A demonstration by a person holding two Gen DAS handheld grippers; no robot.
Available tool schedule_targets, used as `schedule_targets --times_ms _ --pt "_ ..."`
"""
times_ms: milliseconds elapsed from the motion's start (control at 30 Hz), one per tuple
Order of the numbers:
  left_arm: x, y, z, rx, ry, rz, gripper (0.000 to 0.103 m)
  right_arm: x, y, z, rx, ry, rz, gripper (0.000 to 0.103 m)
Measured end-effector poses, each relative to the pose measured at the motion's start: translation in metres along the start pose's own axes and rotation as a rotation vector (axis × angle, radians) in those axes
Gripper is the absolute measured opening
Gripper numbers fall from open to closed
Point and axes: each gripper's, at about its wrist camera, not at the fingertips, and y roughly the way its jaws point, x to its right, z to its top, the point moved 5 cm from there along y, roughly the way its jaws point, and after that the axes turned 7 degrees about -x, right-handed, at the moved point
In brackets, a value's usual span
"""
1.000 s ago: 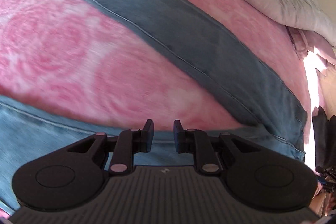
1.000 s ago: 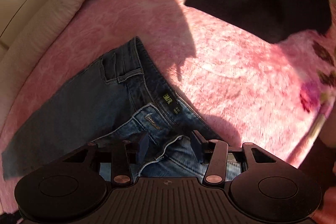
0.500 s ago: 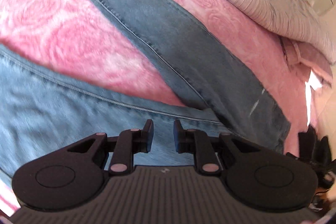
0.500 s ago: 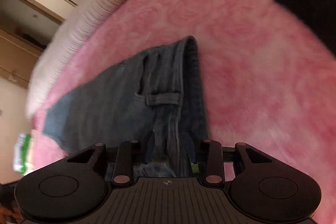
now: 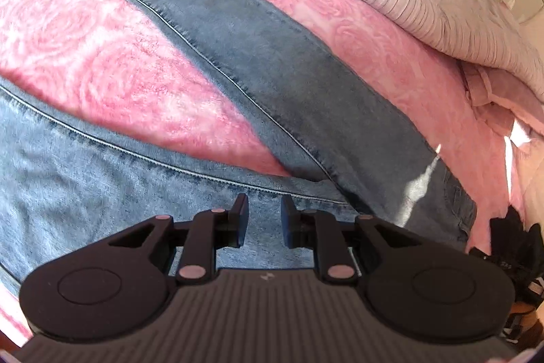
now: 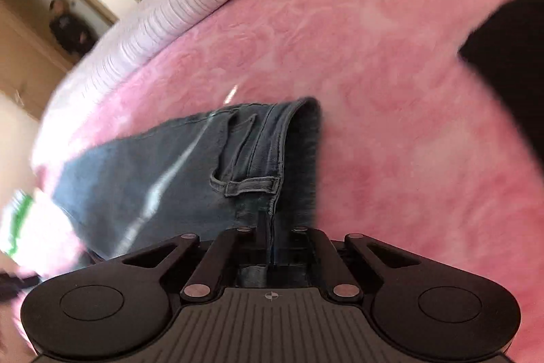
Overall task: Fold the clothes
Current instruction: 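Grasp the waistband with the right gripper and lift it toward the legs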
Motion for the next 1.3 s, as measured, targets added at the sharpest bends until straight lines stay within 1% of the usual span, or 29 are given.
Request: schedule_targets --times_ms 33,67,133,167,200,233,267,300,333,400,467,533,600,633,667,700,767,867,933,1033,1067,1133,1200,1267,1300 --pt "0.0 0.002 0.0 -0.007 -0.006 0.003 0.015 0.004 0.004 -0.002 -0.016 -0.039 -0.104 0.0" --pt "0.0 0.003 0.0 -0.012 -0.013 0.0 0.015 0.011 0.009 -0.003 -0.04 -0.029 -0.118 0.0" --pt "0.001 0.005 0.0 -0.02 -0.023 -0.002 0.015 0.024 0.001 0.001 -0.016 0.097 0.032 0.0" --pt "0.001 0.005 -0.001 -0.02 -0.018 0.001 0.015 0.025 -0.009 0.003 0.016 0.137 0.11 0.0" --pt "0.002 0.005 -0.001 -0.019 -0.013 0.004 0.015 0.024 -0.018 0.004 0.035 0.163 0.187 0.003" --pt "0.002 0.006 -0.002 -0.02 -0.011 0.006 0.015 0.02 -0.024 0.003 0.027 0.159 0.261 0.011" --pt "0.002 0.007 -0.002 -0.024 -0.017 0.005 0.015 0.016 -0.03 0.001 0.013 0.149 0.329 0.023" --pt "0.001 0.007 -0.002 -0.026 -0.025 0.001 0.015 0.011 -0.032 -0.004 -0.011 0.124 0.373 0.026" --pt "0.001 0.008 -0.003 -0.028 -0.033 -0.003 0.015 0.005 -0.032 -0.011 -0.037 0.088 0.385 0.029" --pt "0.001 0.008 -0.003 -0.03 -0.039 -0.007 0.015 -0.005 -0.023 -0.023 -0.102 0.011 0.373 0.03" --pt "0.0 0.008 -0.004 -0.03 -0.032 -0.001 0.015 -0.01 -0.012 -0.032 -0.144 -0.02 0.358 0.031" --pt "0.0 0.007 -0.005 -0.031 -0.027 0.008 0.015 -0.013 -0.004 -0.036 -0.152 -0.02 0.351 0.031" --pt "-0.003 0.006 -0.007 -0.031 -0.031 0.016 0.015 -0.017 -0.004 -0.036 -0.138 -0.03 0.354 0.031" --pt "-0.004 0.005 -0.008 -0.03 -0.034 0.019 0.015 -0.019 -0.004 -0.036 -0.134 -0.046 0.346 0.017" --pt "-0.005 0.005 -0.008 -0.029 -0.038 0.021 0.015 -0.022 -0.005 -0.035 -0.135 -0.086 0.319 0.005" --pt "-0.007 0.004 -0.009 -0.029 -0.041 0.024 0.015 -0.025 -0.008 -0.035 -0.132 -0.123 0.297 0.005" --pt "-0.009 0.002 -0.011 -0.027 -0.047 0.03 0.015 -0.029 -0.019 -0.035 -0.092 -0.165 0.263 0.003" --pt "-0.013 0.005 -0.016 -0.026 -0.045 0.042 0.015 -0.035 -0.021 -0.034 -0.04 -0.183 0.145 0.003" --pt "-0.017 0.009 -0.021 -0.037 -0.033 0.075 0.015 -0.044 -0.001 -0.045 -0.06 -0.199 0.042 0.004" --pt "-0.025 0.008 -0.028 -0.042 -0.018 0.126 0.015 -0.054 0.006 -0.052 -0.007 -0.208 -0.048 0.006" --pt "-0.029 0.005 -0.031 -0.039 -0.016 0.14 0.015 -0.052 0.002 -0.052 -0.013 -0.182 -0.065 0.011" --pt "-0.037 -0.002 -0.034 -0.035 -0.024 0.159 0.015 -0.051 -0.01 -0.05 -0.015 -0.15 -0.134 0.022" --pt "-0.042 -0.006 -0.037 -0.033 -0.023 0.171 0.015 -0.055 -0.029 -0.049 0.03 -0.156 -0.225 0.023" --pt "-0.043 -0.006 -0.039 -0.035 0.004 0.177 0.015 -0.063 -0.051 -0.055 0.086 -0.158 -0.238 0.024" --pt "-0.042 -0.005 -0.041 -0.037 0.029 0.181 0.015 -0.071 -0.058 -0.06 0.096 -0.163 -0.219 0.024"
